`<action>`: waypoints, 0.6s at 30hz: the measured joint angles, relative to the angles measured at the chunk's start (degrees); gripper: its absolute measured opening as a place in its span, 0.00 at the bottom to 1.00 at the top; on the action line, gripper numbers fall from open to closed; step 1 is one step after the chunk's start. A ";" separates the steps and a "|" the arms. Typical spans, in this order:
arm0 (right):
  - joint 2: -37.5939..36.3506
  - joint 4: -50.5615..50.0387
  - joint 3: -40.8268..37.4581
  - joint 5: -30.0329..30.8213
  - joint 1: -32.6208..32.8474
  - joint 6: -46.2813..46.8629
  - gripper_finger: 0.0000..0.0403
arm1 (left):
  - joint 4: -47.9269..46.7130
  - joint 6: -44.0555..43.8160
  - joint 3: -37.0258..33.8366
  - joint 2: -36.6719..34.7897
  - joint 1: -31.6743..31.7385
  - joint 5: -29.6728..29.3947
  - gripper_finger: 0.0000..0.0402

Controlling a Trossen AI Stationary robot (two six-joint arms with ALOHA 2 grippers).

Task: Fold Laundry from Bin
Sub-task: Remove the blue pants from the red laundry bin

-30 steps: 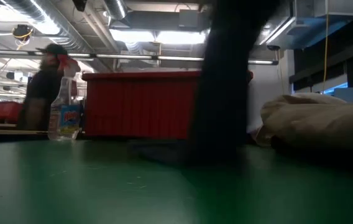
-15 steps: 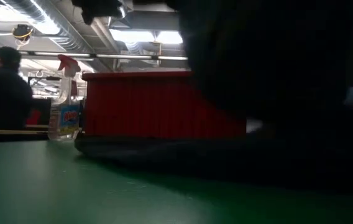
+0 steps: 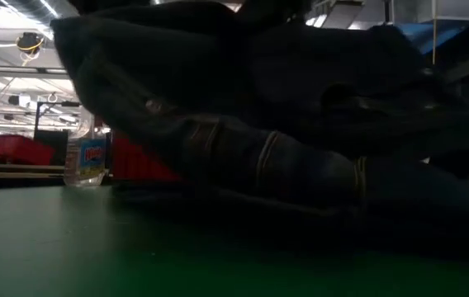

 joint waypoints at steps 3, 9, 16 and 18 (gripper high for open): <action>0.73 3.41 -0.78 -2.97 -3.06 2.85 0.06 | -1.87 -2.32 -0.01 -2.83 -0.88 -0.02 0.37; 5.82 11.33 -0.78 -9.14 -7.64 3.64 0.06 | -0.87 -6.00 0.02 -9.35 -2.74 0.37 0.37; 10.68 16.40 0.24 -11.58 -11.49 5.96 0.23 | -1.65 -7.41 0.02 -10.17 -7.81 2.42 0.37; 10.78 15.55 0.95 -11.58 -12.26 5.67 0.33 | -1.44 -8.34 0.02 -9.12 -10.07 2.94 0.37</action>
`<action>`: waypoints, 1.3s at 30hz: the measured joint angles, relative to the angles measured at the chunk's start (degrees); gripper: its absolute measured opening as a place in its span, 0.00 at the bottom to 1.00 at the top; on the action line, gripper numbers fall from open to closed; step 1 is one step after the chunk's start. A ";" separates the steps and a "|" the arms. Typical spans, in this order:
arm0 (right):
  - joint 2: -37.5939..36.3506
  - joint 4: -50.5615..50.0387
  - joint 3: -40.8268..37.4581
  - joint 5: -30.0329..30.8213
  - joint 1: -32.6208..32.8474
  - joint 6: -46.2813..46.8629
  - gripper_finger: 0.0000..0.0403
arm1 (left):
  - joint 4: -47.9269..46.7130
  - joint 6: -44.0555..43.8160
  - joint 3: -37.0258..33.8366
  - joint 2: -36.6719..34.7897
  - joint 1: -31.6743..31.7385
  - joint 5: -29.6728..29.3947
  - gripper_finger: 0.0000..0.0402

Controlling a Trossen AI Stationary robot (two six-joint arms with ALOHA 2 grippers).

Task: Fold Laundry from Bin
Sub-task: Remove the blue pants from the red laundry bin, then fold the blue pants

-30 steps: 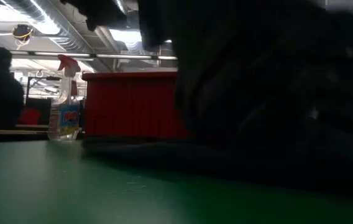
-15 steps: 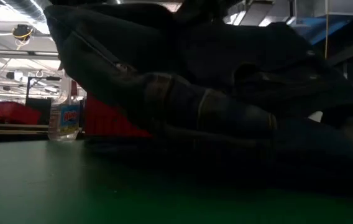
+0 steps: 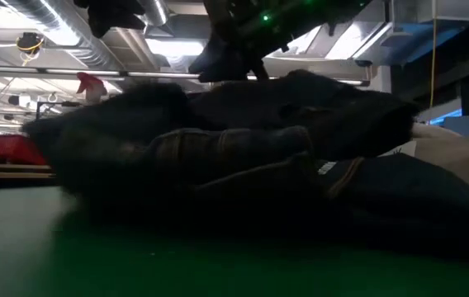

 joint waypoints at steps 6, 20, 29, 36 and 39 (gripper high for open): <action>-5.37 -16.97 7.53 -3.37 -1.12 -5.99 0.58 | 0.12 -3.53 0.00 4.91 -8.39 0.25 0.37; -10.80 -47.59 7.32 -4.61 17.74 0.56 0.67 | 7.58 -7.60 0.00 25.20 -21.44 -4.27 0.37; -10.80 -46.15 0.63 4.91 28.25 17.96 0.67 | 9.15 -12.41 0.00 39.97 -24.06 -3.68 0.37; -10.84 -50.55 -0.11 4.62 33.75 29.83 0.67 | -4.99 -22.53 0.11 48.72 -25.63 2.06 0.37; -11.04 -54.93 -0.11 4.44 35.39 34.25 0.67 | -12.68 -29.33 0.42 49.59 -28.04 5.75 0.37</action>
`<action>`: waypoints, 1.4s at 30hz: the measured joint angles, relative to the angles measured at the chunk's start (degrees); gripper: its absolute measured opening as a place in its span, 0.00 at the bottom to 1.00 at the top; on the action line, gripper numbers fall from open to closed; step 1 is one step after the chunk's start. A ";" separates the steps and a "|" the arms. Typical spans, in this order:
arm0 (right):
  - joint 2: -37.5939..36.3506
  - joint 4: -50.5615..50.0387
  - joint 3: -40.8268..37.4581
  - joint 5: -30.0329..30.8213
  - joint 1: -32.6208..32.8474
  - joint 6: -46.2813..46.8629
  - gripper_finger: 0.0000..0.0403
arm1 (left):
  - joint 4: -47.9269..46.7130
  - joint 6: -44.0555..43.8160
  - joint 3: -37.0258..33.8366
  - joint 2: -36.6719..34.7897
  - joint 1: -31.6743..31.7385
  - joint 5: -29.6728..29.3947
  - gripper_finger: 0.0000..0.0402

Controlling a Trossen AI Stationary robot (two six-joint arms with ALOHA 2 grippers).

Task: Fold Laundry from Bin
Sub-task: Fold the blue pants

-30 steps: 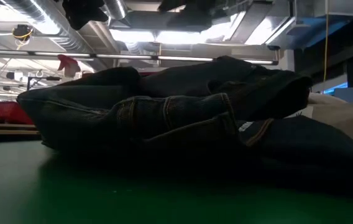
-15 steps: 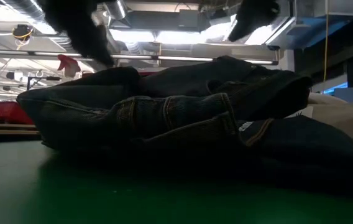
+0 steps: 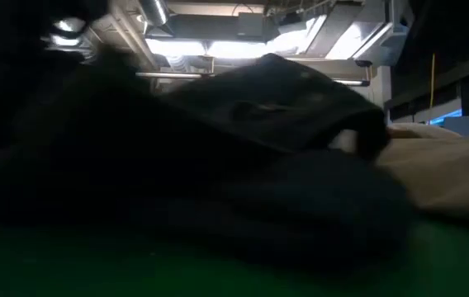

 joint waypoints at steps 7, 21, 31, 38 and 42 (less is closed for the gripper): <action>-0.13 -13.72 0.02 2.94 -0.40 7.86 0.67 | -4.52 -12.17 -0.28 -0.52 -8.68 3.45 0.37; -0.94 -17.78 -13.89 25.82 -17.58 25.19 0.67 | -3.55 -18.36 -0.39 -0.41 -13.55 -4.88 0.37; 0.64 14.69 -37.61 36.08 -14.92 42.63 0.67 | -1.48 -18.43 -0.52 -0.26 -13.70 -10.88 0.37; 0.83 29.53 -45.15 37.81 -14.37 42.20 0.67 | -0.81 -18.46 -0.57 -0.24 -13.67 -11.55 0.37; -2.71 19.14 -39.72 35.53 -14.43 38.65 0.67 | -0.84 -18.44 -0.57 -0.64 -13.63 -10.62 0.37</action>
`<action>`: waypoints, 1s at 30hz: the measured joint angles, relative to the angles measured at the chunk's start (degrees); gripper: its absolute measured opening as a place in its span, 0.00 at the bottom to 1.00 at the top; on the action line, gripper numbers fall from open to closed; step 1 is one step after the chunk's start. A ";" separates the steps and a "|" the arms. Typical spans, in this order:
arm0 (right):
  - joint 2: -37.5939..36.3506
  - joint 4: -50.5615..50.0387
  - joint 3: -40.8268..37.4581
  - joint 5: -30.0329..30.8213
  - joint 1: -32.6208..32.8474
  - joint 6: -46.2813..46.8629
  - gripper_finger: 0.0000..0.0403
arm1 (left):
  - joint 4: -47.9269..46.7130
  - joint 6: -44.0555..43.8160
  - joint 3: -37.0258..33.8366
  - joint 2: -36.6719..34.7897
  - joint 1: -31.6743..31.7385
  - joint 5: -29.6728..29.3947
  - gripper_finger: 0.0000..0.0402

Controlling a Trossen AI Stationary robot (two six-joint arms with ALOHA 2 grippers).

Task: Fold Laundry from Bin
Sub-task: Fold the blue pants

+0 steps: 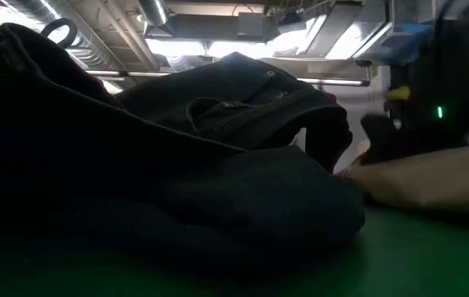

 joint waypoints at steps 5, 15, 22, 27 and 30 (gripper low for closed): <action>-6.05 -16.68 12.93 -1.47 0.73 -11.67 0.67 | -1.19 -0.19 1.51 -4.01 -0.46 1.82 0.37; -6.43 2.03 27.28 -10.34 9.74 -36.16 0.67 | -5.76 1.88 9.96 -14.41 -2.74 -9.83 0.37; 4.93 28.57 26.58 -22.02 12.52 -52.39 0.67 | -5.69 6.00 5.49 -13.08 -1.45 -22.08 0.37; 15.50 33.53 26.52 -25.48 11.16 -51.40 0.67 | -4.48 2.68 -1.40 -11.73 0.24 -14.67 0.37; 20.09 33.72 26.52 -25.40 9.12 -49.74 0.67 | 0.94 1.15 -5.55 -11.53 -0.37 -7.43 0.37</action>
